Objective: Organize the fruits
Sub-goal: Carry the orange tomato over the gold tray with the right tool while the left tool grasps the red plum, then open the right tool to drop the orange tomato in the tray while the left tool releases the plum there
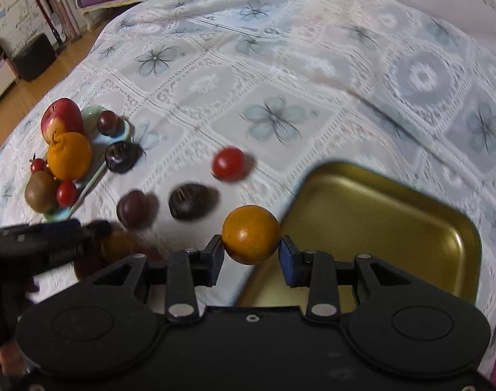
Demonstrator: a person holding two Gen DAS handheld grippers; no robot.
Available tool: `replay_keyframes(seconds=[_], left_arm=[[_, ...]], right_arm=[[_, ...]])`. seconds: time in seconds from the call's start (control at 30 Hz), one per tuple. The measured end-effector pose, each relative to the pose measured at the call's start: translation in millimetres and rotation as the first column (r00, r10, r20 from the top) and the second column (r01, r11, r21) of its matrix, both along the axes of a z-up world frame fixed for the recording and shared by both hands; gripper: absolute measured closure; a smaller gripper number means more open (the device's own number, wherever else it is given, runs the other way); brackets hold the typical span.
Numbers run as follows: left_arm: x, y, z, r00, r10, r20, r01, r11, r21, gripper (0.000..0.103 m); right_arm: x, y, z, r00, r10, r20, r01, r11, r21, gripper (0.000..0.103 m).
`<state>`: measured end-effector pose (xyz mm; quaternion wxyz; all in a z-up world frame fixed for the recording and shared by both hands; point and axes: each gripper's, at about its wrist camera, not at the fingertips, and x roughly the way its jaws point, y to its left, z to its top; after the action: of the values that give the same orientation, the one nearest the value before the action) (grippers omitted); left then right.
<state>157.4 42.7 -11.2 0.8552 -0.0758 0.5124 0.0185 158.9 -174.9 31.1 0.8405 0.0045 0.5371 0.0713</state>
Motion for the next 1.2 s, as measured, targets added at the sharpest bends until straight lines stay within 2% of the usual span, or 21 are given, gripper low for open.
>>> replay_keyframes(seconds=[0.07,0.13,0.23,0.3,0.4,0.47,0.57,0.63,0.73,0.87,1.0,1.2], left_arm=[[2,2,-4,1.000,0.013,-0.014,-0.013,1.000,-0.025,0.049],[5,2,-10,0.999,0.026,-0.037,-0.027,0.999,-0.036,0.049],[6,0,-18,0.998,0.040,-0.049,-0.041,0.999,-0.020,0.053],[4,-4,-15,0.999,0.033,-0.040,-0.033,0.999,0.000,0.058],[1,-8,-13,0.998,0.047,-0.033,-0.046,0.999,0.019,0.059],[-2,-9,-6,0.997,0.070,-0.036,-0.069,0.997,0.030,0.059],[-12,-9,17,0.994,0.108,0.010,-0.107,0.994,-0.016,0.059],[-19,-19,34,0.993,0.113,0.028,-0.114,0.993,0.011,0.059],[-31,-47,55,0.996,0.062,0.066,-0.065,0.997,0.050,0.059],[-43,-80,69,0.998,-0.038,0.055,0.038,0.999,-0.002,0.059],[-48,-118,61,0.991,-0.135,-0.013,0.135,0.991,-0.013,0.059],[-58,-159,47,0.976,-0.205,-0.069,0.209,0.977,0.043,0.058]], right_arm=[[-4,-13,-6,0.999,-0.019,-0.032,0.019,1.000,0.016,0.067],[-1,-18,-11,0.997,0.004,-0.080,-0.004,1.000,-0.001,0.067],[1,-31,-13,0.996,-0.050,-0.079,0.052,0.998,0.023,0.066],[2,-34,-15,0.995,-0.052,-0.087,0.052,0.999,0.000,0.066],[4,-37,-18,0.991,-0.070,-0.116,0.069,0.998,-0.007,0.066],[6,-42,-17,0.987,-0.093,-0.130,0.093,0.996,-0.008,0.066],[4,-48,-12,0.984,-0.111,-0.137,0.112,0.994,-0.001,0.066],[2,-50,-9,0.984,-0.119,-0.132,0.120,0.993,-0.004,0.066],[0,-54,-6,0.983,-0.139,-0.118,0.137,0.990,-0.020,0.066],[-1,-60,-2,0.984,-0.144,-0.106,0.141,0.989,-0.040,0.066],[-4,-66,5,0.987,-0.131,-0.090,0.126,0.990,-0.063,0.066],[-2,-73,7,0.992,-0.062,-0.110,0.055,0.996,-0.071,0.066]])
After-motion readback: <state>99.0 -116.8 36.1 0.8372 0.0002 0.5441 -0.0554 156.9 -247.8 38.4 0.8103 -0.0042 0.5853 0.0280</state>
